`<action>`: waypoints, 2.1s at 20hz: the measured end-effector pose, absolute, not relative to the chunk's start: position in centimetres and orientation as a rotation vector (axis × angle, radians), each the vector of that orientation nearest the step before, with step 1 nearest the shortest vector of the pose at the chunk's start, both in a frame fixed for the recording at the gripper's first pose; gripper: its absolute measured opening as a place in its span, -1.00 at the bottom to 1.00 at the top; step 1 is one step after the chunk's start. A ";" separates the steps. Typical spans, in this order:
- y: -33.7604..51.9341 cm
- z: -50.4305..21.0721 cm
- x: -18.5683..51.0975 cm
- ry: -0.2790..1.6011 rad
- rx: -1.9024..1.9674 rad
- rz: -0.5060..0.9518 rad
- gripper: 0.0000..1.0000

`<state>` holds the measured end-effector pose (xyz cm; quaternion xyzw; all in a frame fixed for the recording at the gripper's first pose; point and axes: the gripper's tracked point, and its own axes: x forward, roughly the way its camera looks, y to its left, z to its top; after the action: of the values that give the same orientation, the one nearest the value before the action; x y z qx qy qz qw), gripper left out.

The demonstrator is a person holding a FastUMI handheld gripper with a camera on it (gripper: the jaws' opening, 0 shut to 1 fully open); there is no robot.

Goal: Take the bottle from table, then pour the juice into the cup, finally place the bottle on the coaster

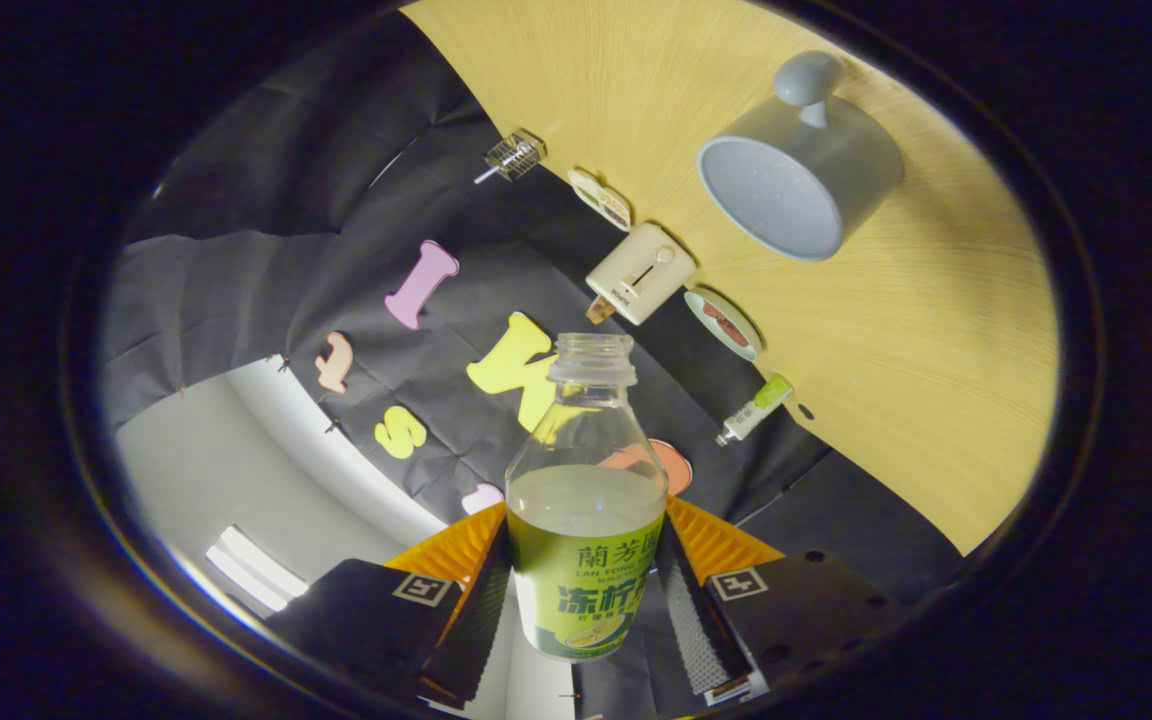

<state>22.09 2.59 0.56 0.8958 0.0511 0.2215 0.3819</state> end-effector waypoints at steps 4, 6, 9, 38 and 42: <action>2.6 0.4 22.3 0.128 2.294 0.568 0.57; 2.6 0.2 22.4 0.129 2.285 0.557 0.57; 3.2 -0.7 23.2 0.167 2.167 0.488 0.57; 2.0 -3.9 27.8 0.041 0.391 0.090 0.60; 1.2 -5.1 29.8 0.045 0.246 0.028 0.61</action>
<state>29.81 1.16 -5.13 0.1225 0.0223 0.0140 0.9921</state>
